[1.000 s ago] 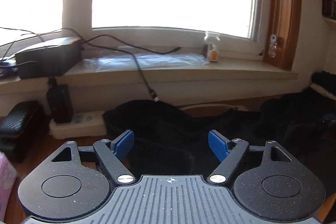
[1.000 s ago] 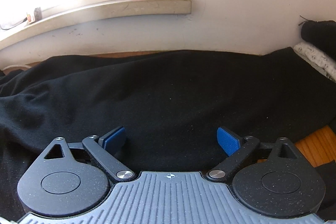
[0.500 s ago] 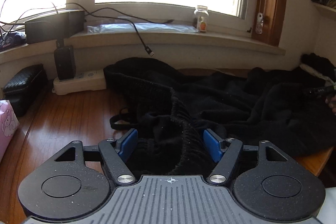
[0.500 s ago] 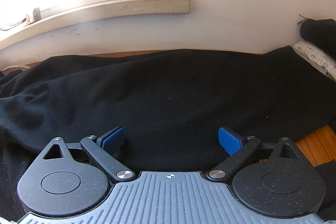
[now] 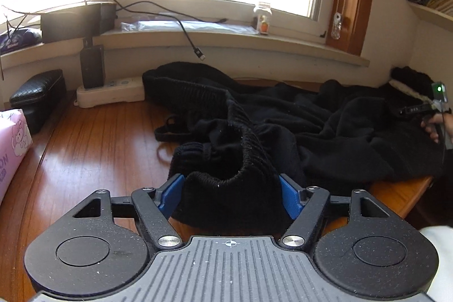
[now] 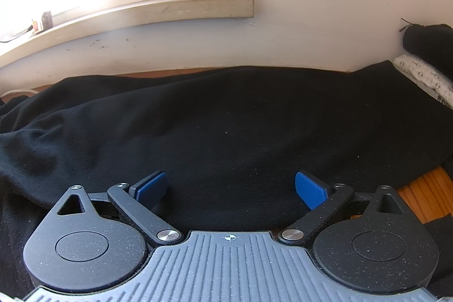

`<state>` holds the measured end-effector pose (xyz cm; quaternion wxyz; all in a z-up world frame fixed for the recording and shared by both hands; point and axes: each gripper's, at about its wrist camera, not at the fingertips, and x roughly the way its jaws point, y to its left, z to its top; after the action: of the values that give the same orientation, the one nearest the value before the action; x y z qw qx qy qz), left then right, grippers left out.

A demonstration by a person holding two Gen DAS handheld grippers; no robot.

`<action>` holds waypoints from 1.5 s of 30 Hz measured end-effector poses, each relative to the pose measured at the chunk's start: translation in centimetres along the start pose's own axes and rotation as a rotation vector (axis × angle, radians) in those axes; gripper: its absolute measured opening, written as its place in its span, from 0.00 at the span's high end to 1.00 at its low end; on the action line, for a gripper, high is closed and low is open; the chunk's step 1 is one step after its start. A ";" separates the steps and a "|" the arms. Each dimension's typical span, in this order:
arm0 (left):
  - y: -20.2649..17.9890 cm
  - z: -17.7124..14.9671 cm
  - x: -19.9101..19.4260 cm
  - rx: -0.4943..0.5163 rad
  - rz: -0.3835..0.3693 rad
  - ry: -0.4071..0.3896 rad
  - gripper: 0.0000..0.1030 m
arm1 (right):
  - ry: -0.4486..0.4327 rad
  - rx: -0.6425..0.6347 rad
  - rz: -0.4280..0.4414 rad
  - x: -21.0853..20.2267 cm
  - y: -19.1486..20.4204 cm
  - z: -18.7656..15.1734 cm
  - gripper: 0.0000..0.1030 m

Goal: Fold clothes

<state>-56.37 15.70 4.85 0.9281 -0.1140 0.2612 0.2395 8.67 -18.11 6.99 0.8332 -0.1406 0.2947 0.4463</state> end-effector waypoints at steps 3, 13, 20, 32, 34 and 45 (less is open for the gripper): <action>-0.5 0.0 0.0 0.030 0.005 -0.029 0.42 | 0.000 -0.001 0.001 -0.1 -0.1 0.0 0.05; 0.3 1.2 -1.0 0.008 0.013 -0.118 0.37 | 0.001 -0.001 0.001 -0.2 -0.2 -0.1 0.05; -0.2 0.6 1.2 0.044 -0.049 -0.070 0.30 | 0.001 -0.002 0.002 -0.2 -0.2 -0.1 0.05; -1.4 0.8 0.8 0.031 -0.023 -0.056 0.92 | 0.000 0.004 0.005 0.0 -0.1 0.0 0.04; -1.0 0.7 -0.6 0.002 0.031 -0.072 0.93 | 0.000 0.005 0.005 0.0 -0.1 0.0 0.04; 2.4 -3.2 -9.3 -0.110 0.095 0.052 0.86 | 0.003 -0.002 0.000 0.1 0.2 0.0 0.03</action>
<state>-65.86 13.10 6.99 0.9009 -0.1585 0.2767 0.2944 8.61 -17.91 6.93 0.8327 -0.1421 0.2953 0.4463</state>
